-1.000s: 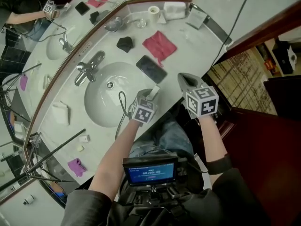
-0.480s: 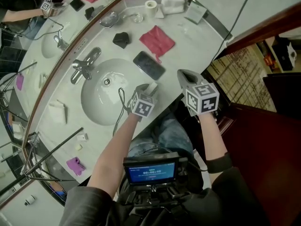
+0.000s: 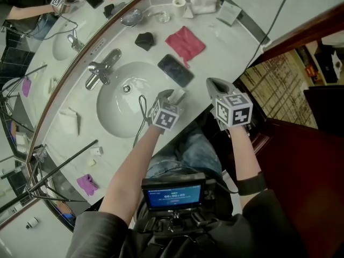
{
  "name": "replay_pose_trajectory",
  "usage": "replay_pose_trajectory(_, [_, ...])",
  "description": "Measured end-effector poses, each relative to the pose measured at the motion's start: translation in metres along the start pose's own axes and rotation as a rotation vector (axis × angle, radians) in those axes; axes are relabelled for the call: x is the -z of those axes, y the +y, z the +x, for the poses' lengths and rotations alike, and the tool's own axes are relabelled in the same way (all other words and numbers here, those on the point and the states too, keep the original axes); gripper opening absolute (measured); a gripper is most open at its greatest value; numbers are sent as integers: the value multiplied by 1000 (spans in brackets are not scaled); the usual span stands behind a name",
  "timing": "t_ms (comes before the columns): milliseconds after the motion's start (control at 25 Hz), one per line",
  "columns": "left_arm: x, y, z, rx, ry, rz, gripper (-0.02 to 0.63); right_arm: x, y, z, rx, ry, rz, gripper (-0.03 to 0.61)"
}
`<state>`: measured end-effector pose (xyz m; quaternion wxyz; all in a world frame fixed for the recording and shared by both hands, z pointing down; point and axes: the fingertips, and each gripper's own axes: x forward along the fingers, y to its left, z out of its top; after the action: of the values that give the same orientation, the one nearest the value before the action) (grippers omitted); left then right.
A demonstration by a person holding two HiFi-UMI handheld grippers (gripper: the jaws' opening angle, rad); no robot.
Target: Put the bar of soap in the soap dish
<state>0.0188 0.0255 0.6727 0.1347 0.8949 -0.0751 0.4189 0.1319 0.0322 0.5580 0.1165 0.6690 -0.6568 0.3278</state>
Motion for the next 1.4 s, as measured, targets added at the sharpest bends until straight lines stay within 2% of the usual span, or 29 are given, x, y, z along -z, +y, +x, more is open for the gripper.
replay_pose_trajectory(160, [-12, 2, -19, -21, -52, 12, 195, 4, 2, -5, 9, -2, -4, 20])
replay_pose_trajectory(440, [-25, 15, -70, -86, -140, 26, 0, 13, 15, -14, 26, 3, -24, 20])
replay_pose_trajectory(880, [-30, 24, -179, -142, -282, 23, 0, 29, 53, -23, 41, 35, -96, 20])
replay_pose_trajectory(1400, [-28, 50, -300, -261, -441, -13, 0, 54, 83, -27, 44, 85, -172, 20])
